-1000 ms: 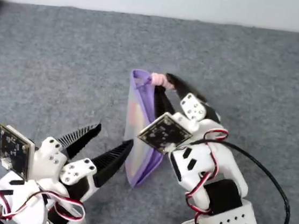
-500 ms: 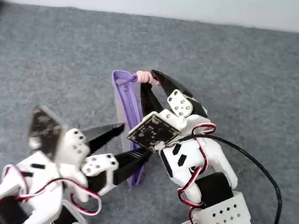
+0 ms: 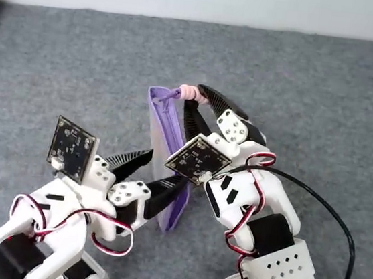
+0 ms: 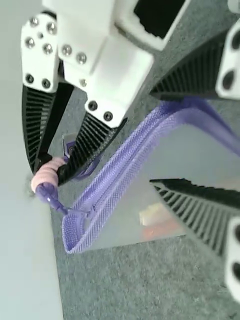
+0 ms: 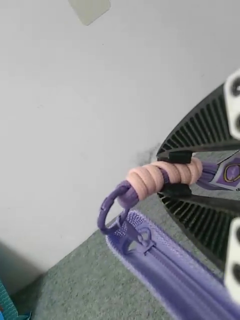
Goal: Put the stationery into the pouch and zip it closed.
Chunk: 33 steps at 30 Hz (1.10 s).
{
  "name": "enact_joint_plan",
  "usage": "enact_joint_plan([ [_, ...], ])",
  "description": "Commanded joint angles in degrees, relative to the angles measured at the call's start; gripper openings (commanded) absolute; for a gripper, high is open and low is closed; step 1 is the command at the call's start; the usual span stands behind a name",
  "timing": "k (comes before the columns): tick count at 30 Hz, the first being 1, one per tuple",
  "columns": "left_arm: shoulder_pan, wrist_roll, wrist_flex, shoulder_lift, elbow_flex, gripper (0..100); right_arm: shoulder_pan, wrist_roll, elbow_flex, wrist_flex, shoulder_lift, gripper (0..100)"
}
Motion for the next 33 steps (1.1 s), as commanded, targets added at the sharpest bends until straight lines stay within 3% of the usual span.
enact_joint_plan([
  [1, -0.88, -0.26, 0.09, 0.88, -0.48, 25, 0.22, -0.7, -3.25, -1.54, -0.04, 0.7],
  [7, -1.14, -1.32, 0.09, 0.79, 4.0, 23, 0.04, -0.7, -3.25, -1.54, -0.04, 0.7],
  [14, -1.14, -7.3, 0.09, 0.35, 5.76, 1, 0.31, -0.62, -3.34, -1.54, -0.22, 0.7],
  [20, -1.14, -7.65, 0.18, 0.53, 6.02, 1, 0.75, -0.35, -3.25, -1.01, -1.89, 0.7],
  [27, -1.14, -7.74, 0.26, 0.35, 5.67, 1, 9.19, -0.35, -3.25, -1.71, 1.98, 0.7],
  [33, -1.14, -7.56, 3.25, 0.26, 5.58, 1, 17.1, -0.35, -3.16, -9.89, 10.15, 0.7],
])
